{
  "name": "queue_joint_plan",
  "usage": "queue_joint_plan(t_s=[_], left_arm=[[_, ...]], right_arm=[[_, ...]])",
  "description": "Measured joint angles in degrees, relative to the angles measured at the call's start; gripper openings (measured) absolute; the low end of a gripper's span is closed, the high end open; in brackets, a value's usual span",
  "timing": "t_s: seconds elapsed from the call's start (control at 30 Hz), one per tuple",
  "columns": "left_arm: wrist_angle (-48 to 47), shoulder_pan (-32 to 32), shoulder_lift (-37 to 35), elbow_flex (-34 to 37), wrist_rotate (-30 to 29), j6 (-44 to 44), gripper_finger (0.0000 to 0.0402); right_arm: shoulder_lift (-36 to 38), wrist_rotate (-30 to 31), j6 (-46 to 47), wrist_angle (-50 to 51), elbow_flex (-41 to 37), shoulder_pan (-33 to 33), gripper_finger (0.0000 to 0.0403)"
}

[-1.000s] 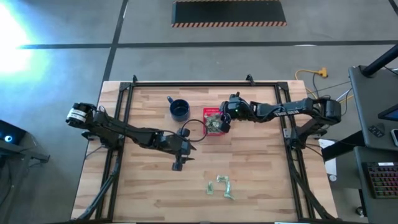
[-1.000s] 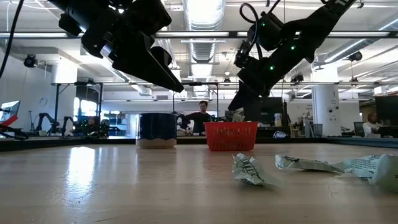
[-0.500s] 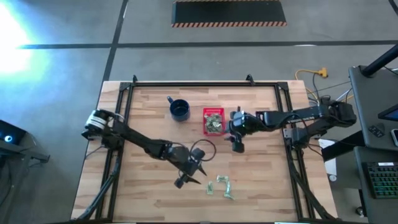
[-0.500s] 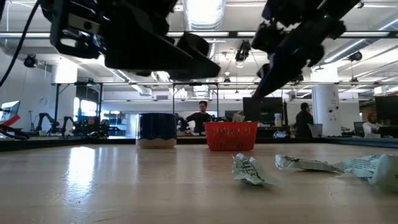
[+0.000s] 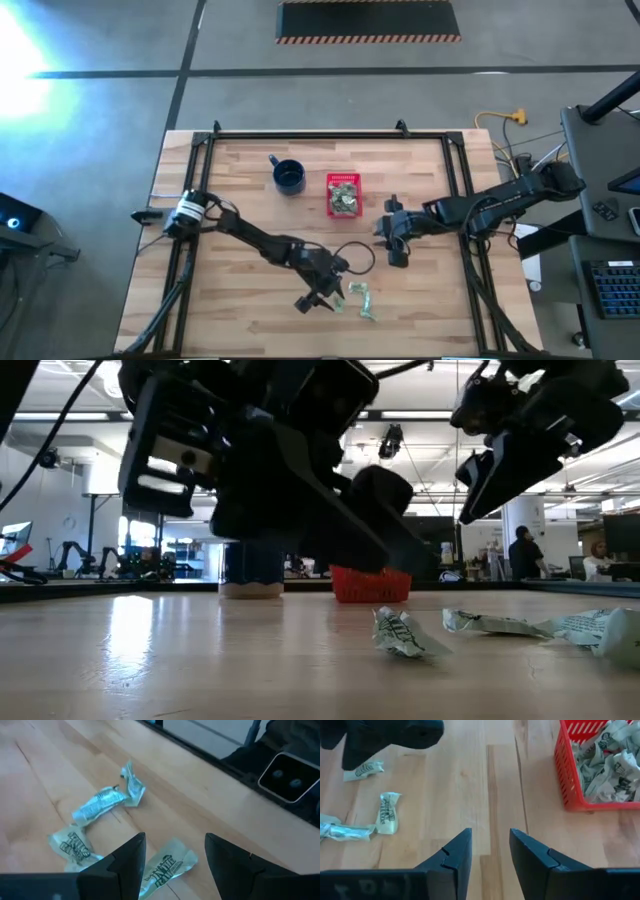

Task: Pick and place items into bin
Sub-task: Put the green stevia packet into the red bin

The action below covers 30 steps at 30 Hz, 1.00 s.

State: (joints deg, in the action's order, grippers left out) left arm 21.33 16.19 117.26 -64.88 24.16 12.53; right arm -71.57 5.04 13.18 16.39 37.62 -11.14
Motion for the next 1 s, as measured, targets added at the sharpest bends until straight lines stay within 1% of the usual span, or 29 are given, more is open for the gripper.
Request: queue_joint_plan(t_s=[0.13,0.33,0.73,0.87,1.0], left_arm=[[-0.47,-0.19,1.22,-0.65,-1.21,0.34,0.0187],[-2.43,-0.44,1.28,-0.44,-6.53,1.39,0.0187],[-5.84,-0.44,1.28,-0.42,-6.91,1.95,0.0186],[-6.97,-0.44,1.28,-0.42,-6.87,1.95,0.0168],[-7.28,-0.44,1.26,-0.44,-6.82,1.95,0.0131]], right_arm=[[0.49,2.08,1.69,-0.65,-1.15,-1.85,0.0116],[0.54,3.63,3.08,-0.94,-1.59,-3.0,0.0106],[0.59,4.18,3.07,-1.71,-1.63,-3.26,0.0088],[0.59,4.18,3.03,-1.77,-1.63,-3.23,0.0082],[0.59,4.18,2.98,-1.82,-1.63,-3.23,0.0078]])
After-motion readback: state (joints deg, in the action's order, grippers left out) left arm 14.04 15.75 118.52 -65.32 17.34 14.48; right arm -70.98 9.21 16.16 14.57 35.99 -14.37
